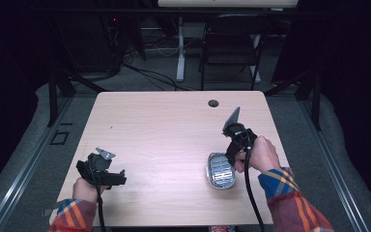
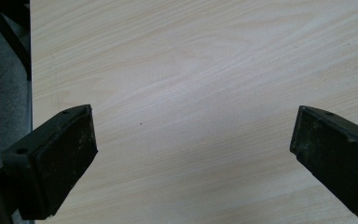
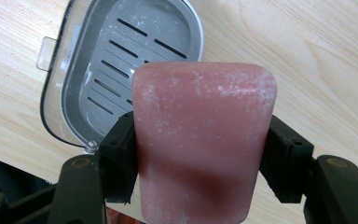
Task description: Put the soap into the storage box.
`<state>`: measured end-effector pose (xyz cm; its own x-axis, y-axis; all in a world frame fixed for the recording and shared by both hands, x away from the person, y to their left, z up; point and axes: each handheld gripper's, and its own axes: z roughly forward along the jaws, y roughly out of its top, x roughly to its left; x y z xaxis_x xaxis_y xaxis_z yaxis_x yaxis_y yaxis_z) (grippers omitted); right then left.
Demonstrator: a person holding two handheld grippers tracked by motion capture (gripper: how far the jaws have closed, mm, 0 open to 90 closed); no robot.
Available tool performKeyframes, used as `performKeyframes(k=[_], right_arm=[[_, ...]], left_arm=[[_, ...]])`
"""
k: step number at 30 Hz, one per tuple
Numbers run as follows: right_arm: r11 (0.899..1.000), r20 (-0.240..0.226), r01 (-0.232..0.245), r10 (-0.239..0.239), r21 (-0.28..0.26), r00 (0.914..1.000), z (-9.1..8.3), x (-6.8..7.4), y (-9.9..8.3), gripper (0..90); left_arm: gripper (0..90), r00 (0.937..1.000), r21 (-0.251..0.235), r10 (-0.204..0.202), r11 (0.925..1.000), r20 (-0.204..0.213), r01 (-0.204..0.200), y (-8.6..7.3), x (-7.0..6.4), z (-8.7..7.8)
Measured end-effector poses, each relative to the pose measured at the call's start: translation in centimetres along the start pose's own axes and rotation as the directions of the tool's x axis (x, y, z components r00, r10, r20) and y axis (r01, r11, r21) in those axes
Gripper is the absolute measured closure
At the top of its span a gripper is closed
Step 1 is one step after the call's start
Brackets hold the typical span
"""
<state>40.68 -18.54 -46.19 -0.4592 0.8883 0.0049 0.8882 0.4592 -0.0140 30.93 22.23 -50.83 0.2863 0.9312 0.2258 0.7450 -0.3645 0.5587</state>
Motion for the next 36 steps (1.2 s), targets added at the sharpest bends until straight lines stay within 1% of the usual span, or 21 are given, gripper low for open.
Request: performKeyframes(k=[1,6,7,9,10,12,17,19,20,21,22,23,24,25,26,27,28,29,30,32,36], right_arm=[[0.999,0.009,0.022,-0.022,0.028,0.9997,-0.2,0.0,0.2,37.3],[0.999,0.004,0.034,-0.034,0.042,0.9994,-0.1,0.8,0.7,37.3],[1.0,-0.003,0.015,-0.015,0.005,0.9999,0.3,1.0,0.7,37.3],[0.998,0.006,0.042,-0.042,0.041,0.9991,0.1,1.1,1.0,37.3],[1.0,-0.005,0.021,-0.021,0.015,0.9998,0.4,1.3,1.0,37.3],[0.997,0.001,0.05,-0.05,0.053,0.9987,0.4,1.4,1.3,37.3],[0.996,-0.006,0.046,-0.046,0.07,0.9989,0.8,1.9,1.8,37.3],[0.998,-0.015,0.028,-0.027,0.049,0.9995,1.2,2.1,1.8,37.3],[0.998,-0.015,0.032,-0.031,0.06,0.9994,1.3,2.1,1.8,37.3],[0.992,0.0,0.072,-0.073,0.108,0.9974,1.0,2.0,2.1,37.2],[1.0,-0.024,0.006,-0.006,0.03,0.9997,1.8,2.4,1.8,37.3],[1.0,-0.035,-0.021,0.021,-0.004,0.9992,2.1,2.6,1.7,37.3],[0.99,0.001,0.074,-0.075,0.12,0.9972,1.4,2.2,2.3,37.3],[0.982,0.009,0.103,-0.105,0.156,0.9944,1.3,2.2,2.6,37.2],[0.999,-0.022,0.011,-0.01,0.051,0.9997,2.2,2.7,2.1,37.3],[1.0,-0.032,-0.006,0.007,0.025,0.9995,2.5,2.8,2.0,37.2],[0.994,-0.009,0.042,-0.042,0.096,0.9991,2.1,2.7,2.4,37.2],[0.994,-0.009,0.041,-0.04,0.098,0.9992,2.2,2.7,2.5,37.2],[0.999,-0.028,-0.008,0.009,0.037,0.9996,2.8,3.0,2.2,37.3],[0.994,-0.007,0.039,-0.039,0.105,0.9992,2.5,2.9,2.7,37.2],[0.994,-0.011,0.036,-0.035,0.107,0.9993,2.7,3.2,2.9,37.2]], left_arm=[[0.2,1.0,0.0,0.0,1.0,0.0,0.0,0.0,0.0,0.0],[0.2,1.0,0.0,0.001,1.0,0.0,-0.001,0.0,0.0,0.0],[0.2,1.0,0.0,0.001,1.0,0.0,-0.001,0.0,0.0,0.0],[0.2,1.0,0.0,0.0,1.0,0.001,0.0,0.0,0.0,0.0],[0.2,1.0,0.001,0.002,1.0,0.002,-0.002,0.0,0.0,0.0],[0.2,1.0,0.004,0.001,1.0,0.003,-0.001,0.0,0.0,0.0],[0.2,1.0,0.0,0.002,1.0,0.0,-0.002,0.0,0.0,0.0],[0.2,1.0,0.003,0.002,1.0,0.004,-0.002,0.0,0.0,0.0],[0.2,1.0,0.003,0.002,1.0,0.003,-0.002,0.0,0.0,0.0],[0.2,1.0,0.003,0.002,1.0,0.004,-0.002,0.0,0.0,0.0],[0.2,1.0,0.003,0.001,1.0,0.004,-0.001,0.0,0.0,0.0],[0.2,1.0,0.003,0.002,1.0,0.004,-0.002,0.0,0.0,0.0],[0.2,1.0,0.002,0.002,1.0,0.004,-0.002,0.0,0.0,0.0],[0.2,1.0,0.003,0.0,1.0,0.004,0.0,0.0,0.0,0.0],[0.2,1.0,0.002,0.002,1.0,0.003,-0.002,0.0,0.0,0.0],[0.2,1.0,0.002,0.001,1.0,0.004,-0.001,0.0,0.0,0.0],[0.2,1.0,0.002,0.002,1.0,0.004,-0.002,0.0,0.0,0.0],[0.2,1.0,0.0,0.002,1.0,0.002,-0.002,0.0,0.0,0.0],[0.2,1.0,-0.001,0.001,1.0,0.002,-0.001,0.0,0.0,0.0],[0.2,1.0,0.002,0.002,1.0,0.004,-0.002,0.0,0.0,0.0],[0.2,1.0,0.003,0.001,1.0,0.005,-0.001,0.0,0.0,0.0]])
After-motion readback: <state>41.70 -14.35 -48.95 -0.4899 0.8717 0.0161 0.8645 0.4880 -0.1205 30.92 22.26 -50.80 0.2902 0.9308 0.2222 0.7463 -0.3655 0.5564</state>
